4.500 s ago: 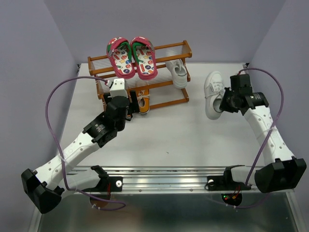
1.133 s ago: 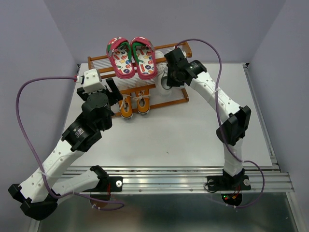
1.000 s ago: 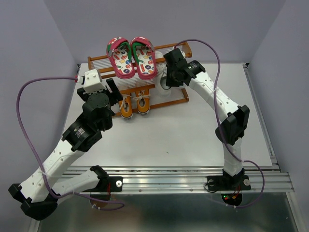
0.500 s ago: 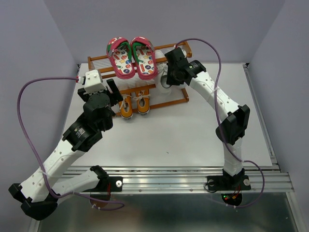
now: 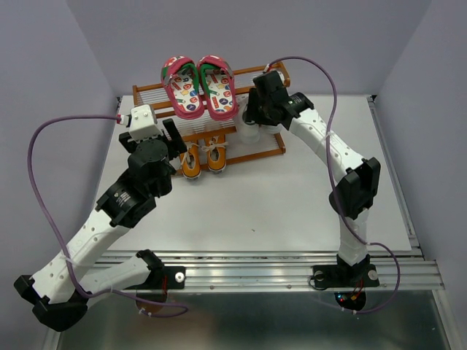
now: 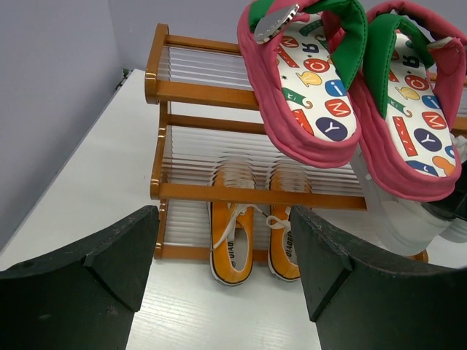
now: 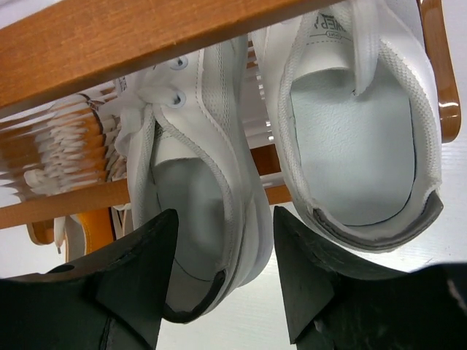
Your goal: Place and organize the shoes onto the shoe shelf
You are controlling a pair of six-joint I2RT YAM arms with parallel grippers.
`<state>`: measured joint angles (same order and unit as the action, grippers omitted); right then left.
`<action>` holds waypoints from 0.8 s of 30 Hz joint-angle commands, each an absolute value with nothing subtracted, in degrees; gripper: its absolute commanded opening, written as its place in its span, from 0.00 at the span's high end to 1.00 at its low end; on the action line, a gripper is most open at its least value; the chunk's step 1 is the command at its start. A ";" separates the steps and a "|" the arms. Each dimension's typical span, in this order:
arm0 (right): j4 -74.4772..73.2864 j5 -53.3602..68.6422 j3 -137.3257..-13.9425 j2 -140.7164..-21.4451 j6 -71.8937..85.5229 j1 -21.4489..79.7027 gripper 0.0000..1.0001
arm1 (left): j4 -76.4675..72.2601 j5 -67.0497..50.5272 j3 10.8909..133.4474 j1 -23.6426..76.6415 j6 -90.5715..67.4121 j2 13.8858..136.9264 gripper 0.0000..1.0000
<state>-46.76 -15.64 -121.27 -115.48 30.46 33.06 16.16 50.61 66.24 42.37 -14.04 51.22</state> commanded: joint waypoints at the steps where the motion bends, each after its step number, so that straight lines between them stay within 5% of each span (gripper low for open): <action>1: -42.80 -14.15 -119.63 -109.87 31.03 33.05 0.40 | 15.03 51.59 66.36 42.36 -14.06 51.68 0.17; 7: -41.75 -10.55 -116.29 -104.69 30.50 33.05 0.32 | 14.77 51.68 66.27 42.36 -13.97 51.94 0.17; 13: -39.99 -11.50 -106.38 -95.29 26.99 33.05 0.00 | 14.33 52.03 66.97 42.36 -13.27 52.30 0.17; 24: -39.79 -44.28 -78.58 -76.82 33.38 33.05 0.00 | 12.75 45.98 71.62 42.10 -10.81 57.30 0.17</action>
